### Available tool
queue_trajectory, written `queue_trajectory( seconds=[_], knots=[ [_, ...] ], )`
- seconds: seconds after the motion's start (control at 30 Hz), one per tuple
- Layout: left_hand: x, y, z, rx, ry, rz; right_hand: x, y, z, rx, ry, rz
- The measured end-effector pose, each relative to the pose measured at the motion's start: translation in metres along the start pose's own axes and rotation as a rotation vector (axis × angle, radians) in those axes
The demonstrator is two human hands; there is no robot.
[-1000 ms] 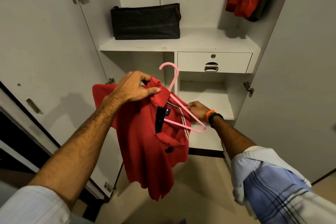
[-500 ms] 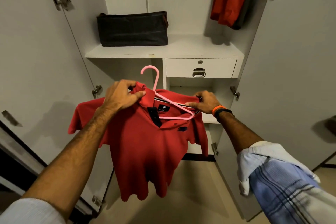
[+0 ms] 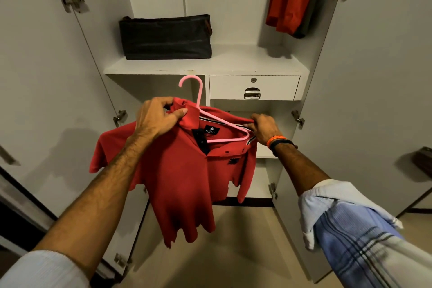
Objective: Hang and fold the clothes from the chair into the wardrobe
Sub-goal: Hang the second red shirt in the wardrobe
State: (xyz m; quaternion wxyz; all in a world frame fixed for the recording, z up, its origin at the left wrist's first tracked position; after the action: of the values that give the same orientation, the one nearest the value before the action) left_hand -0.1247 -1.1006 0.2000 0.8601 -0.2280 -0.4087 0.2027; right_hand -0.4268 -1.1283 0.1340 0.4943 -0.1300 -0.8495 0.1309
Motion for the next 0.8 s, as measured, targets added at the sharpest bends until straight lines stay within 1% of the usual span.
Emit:
queue_trajectory(
  seconds=[0.17,0.3,0.4,0.57,0.67,0.73,0.8],
  knots=[
    [-0.003,0.003,-0.005,0.016,-0.022,0.035,-0.002,-0.001,-0.002,-0.009,-0.022,-0.005],
    [-0.006,0.005,-0.007,0.032,-0.036,0.078,-0.001,-0.003,-0.012,-0.077,-0.115,0.026],
    [-0.011,0.006,-0.005,0.033,-0.019,0.067,0.005,-0.009,-0.033,-0.114,-0.156,0.079],
    [-0.034,0.014,0.002,-0.040,0.015,-0.042,0.019,-0.018,-0.088,0.023,-0.235,0.129],
    [-0.044,0.018,0.009,-0.034,0.067,-0.041,0.021,-0.023,-0.102,0.026,-0.373,0.169],
    [-0.045,0.015,0.009,0.025,0.165,-0.028,0.021,-0.025,-0.099,0.006,-0.465,0.107],
    [-0.047,0.011,0.003,0.062,0.285,-0.024,0.018,-0.025,-0.087,-0.025,-0.626,-0.067]
  ],
)
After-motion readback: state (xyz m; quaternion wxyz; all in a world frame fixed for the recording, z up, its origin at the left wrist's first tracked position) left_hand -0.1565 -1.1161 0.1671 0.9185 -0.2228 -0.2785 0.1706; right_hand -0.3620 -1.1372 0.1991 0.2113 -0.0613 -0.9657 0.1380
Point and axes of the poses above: each hand's wrist, its own y-axis away from the middle knuckle, its own x-axis out of the back of the hand, z = x × y, the point moved 1 cm from there along -y, towards the middle knuckle, and after that the axes turned 11 degrees about z, right-handed, at the moved point
